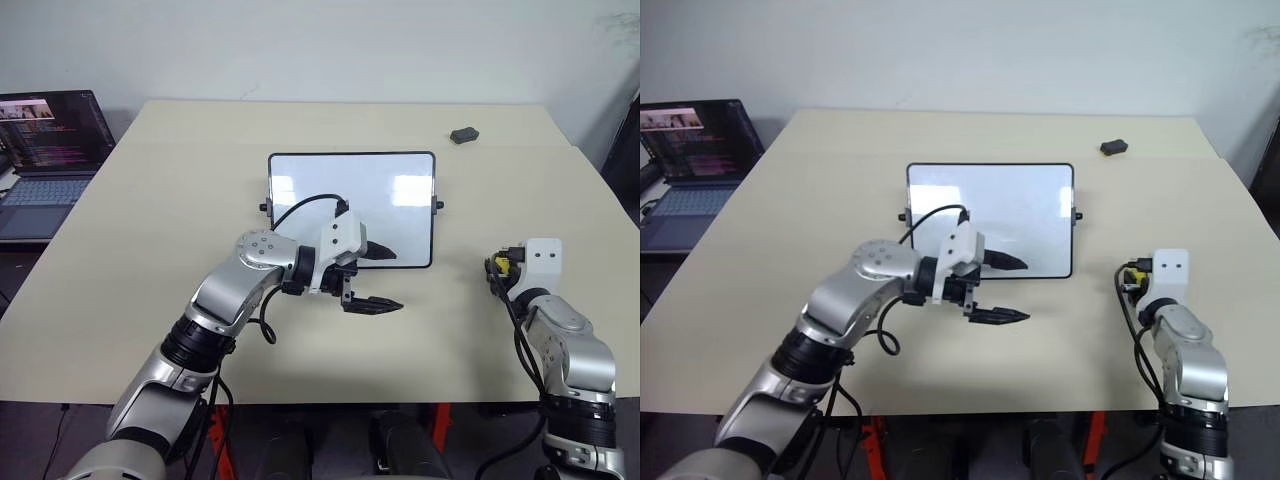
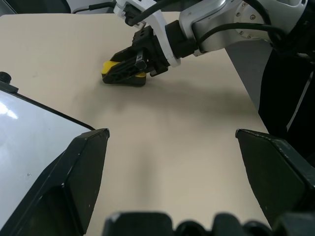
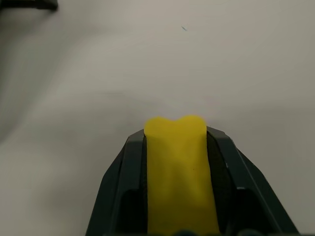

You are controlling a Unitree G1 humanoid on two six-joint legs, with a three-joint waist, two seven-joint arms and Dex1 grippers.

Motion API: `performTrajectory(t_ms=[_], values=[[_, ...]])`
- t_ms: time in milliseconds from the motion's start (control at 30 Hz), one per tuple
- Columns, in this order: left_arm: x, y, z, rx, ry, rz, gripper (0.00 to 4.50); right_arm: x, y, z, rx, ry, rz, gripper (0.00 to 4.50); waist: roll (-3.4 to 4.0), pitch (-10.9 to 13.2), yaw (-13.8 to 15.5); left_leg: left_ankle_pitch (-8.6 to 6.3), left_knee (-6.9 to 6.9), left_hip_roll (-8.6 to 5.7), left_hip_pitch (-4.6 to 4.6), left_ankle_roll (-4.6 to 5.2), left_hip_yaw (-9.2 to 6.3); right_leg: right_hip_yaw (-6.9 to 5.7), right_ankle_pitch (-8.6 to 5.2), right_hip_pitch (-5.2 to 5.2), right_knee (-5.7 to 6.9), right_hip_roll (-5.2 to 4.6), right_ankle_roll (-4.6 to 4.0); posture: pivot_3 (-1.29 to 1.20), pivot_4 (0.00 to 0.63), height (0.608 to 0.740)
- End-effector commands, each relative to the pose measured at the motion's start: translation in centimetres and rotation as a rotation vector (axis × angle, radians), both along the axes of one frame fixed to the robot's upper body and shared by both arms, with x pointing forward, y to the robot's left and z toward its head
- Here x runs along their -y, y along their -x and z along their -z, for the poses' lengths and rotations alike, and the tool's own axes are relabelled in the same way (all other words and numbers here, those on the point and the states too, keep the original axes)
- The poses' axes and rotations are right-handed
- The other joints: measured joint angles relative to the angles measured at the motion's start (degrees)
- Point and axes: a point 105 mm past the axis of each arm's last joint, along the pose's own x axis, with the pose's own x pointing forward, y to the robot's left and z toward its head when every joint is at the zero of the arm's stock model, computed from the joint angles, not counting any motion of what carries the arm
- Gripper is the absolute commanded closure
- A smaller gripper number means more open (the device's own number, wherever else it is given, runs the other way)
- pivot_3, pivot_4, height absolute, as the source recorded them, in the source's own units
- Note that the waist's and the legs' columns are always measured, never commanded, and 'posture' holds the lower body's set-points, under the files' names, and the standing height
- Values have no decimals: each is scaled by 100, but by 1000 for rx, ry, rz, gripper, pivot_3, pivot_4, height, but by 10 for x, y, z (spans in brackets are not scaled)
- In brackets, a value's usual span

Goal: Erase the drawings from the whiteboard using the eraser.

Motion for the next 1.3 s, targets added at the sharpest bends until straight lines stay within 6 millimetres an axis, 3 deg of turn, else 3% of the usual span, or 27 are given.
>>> performTrajectory(t_ms=[33, 200, 367, 500, 633, 700, 800, 833, 933, 1000, 1167, 1300], values=[[1, 2, -7, 35, 18, -2, 0, 8, -4, -16, 59, -1, 15, 2547, 0, 0, 3, 0, 0, 1, 0, 0, -1, -1, 0, 0, 0, 1, 0, 0, 150, 740], [-10, -1, -5, 23, 20, -55, 0, 5, -5, -34, 143, -2, 2, 973, 1, 0, -2, 0, -1, 1, 0, 0, 0, 2, 0, 0, -1, 1, 0, 0, 150, 740], [-25, -2, 3, -10, 13, -115, 0, 15, -1, -22, 104, -10, 27, 973, 1, 0, 5, 0, -1, 2, 0, 0, -3, 0, 0, 0, -1, 1, 0, 0, 150, 740], [-38, -8, -6, -8, 67, -203, 0, 4, 1, -74, 330, 44, -30, 973, 3, 1, 8, 0, 2, 1, -1, 0, 0, 1, 0, 0, 0, 0, 0, 0, 150, 740], [-57, -12, -8, -12, 130, -342, 0, -1, 19, -87, 428, 48, -57, 973, 3, -1, 8, 0, -2, 8, 0, 0, -5, -2, -1, 0, -2, 1, 2, 0, 150, 740], [-77, -17, -8, -3, 174, -482, 0, -8, 34, -84, 449, 37, -67, 973, 3, -1, 16, -1, -3, 10, -2, -1, -12, -6, -1, 0, -4, -6, 2, 0, 150, 740], [-143, -15, 5, 20, 329, -950, 0, -50, 75, -57, 421, -36, -175, 973, 22, -15, 5, -3, -14, 17, -3, 0, -16, -6, -7, -2, -15, -25, 0, 0, 150, 740], [-153, -8, 15, 25, 331, -1047, 0, -61, 84, -47, 403, -36, -206, 973, 23, -16, -7, -13, -10, 18, -3, 2, -18, -11, -24, -4, -2, -27, -2, 0, 150, 740], [-162, 4, 29, 78, 337, -1210, 0, -83, 98, -19, 346, -38, -296, 973, 23, -13, 20, -19, 0, 10, -3, -1, -5, -1, -27, -9, 9, -40, -3, 0, 150, 740], [-166, 4, 30, 119, 351, -1296, 0, -87, 101, -6, 326, -26, -328, 973, 6, -17, 70, -15, 9, 1, 7, 4, -6, -4, -30, 14, -14, -45, 32, 0, 150, 740], [-163, -5, 29, 154, 385, -1355, 0, -81, 94, 2, 353, -18, -321, 973, 7, -15, 122, 3, 14, 10, 79, 32, -6, -16, -33, 133, -90, -45, 6, 0, 150, 740], [-157, -5, 36, 144, 374, -1339, 0, -82, 91, 9, 338, -18, -326, 973, 3, -21, 134, 2, 7, 6, 84, 32, 9, -5, -30, 135, -95, -45, 11, 0, 150, 740]])
